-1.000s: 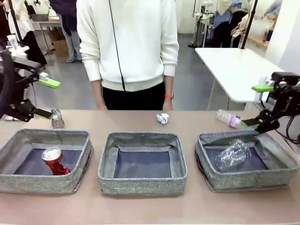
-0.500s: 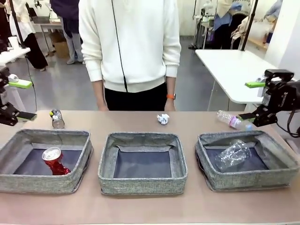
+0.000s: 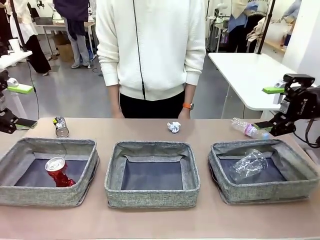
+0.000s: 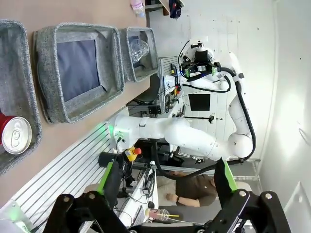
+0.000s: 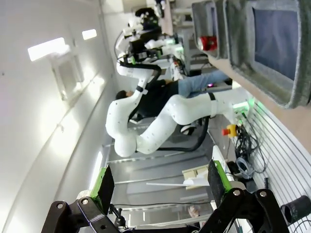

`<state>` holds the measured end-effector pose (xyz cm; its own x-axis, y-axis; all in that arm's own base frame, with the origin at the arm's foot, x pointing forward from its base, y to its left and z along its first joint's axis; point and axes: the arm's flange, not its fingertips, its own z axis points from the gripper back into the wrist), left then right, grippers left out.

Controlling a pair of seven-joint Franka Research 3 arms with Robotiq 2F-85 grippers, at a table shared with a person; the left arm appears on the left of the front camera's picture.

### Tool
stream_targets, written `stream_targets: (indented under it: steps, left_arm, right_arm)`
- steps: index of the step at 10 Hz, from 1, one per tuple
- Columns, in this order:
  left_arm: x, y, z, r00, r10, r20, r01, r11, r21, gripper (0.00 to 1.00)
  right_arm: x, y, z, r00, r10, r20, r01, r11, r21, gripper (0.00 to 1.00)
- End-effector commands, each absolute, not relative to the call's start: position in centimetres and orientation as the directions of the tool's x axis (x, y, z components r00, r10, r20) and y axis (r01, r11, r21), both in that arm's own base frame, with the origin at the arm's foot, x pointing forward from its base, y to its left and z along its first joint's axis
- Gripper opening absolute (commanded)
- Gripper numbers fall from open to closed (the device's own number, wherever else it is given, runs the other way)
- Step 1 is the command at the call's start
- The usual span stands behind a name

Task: Sort the waste into the appropriate baskets.
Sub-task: Place the picked waste into the Fabric basket indicated by the person, then pick up the waste item pointed out by the person.

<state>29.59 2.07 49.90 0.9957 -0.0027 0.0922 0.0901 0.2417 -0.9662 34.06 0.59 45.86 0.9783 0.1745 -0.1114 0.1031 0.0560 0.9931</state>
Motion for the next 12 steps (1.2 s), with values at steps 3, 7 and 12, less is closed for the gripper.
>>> stream_targets:
  steps: [3, 7, 12]
  left_arm:
    - [29.6, 1.92, 50.37, 0.995, -0.001, 0.097, 0.095, 0.223, -0.97, 1.0]
    - [29.6, 1.92, 50.37, 0.995, -0.001, 0.097, 0.095, 0.223, -0.97, 1.0]
    - [29.6, 1.92, 50.37, 0.995, -0.001, 0.097, 0.095, 0.223, -0.97, 1.0]
  right_arm:
    - [33.98, 0.59, 45.74, 0.978, 0.186, -0.099, 0.091, 0.054, 0.994, 1.0]
    - [33.98, 0.59, 45.74, 0.978, 0.186, -0.099, 0.091, 0.054, 0.994, 1.0]
    - [33.98, 0.59, 45.74, 0.978, 0.186, -0.099, 0.091, 0.054, 0.994, 1.0]
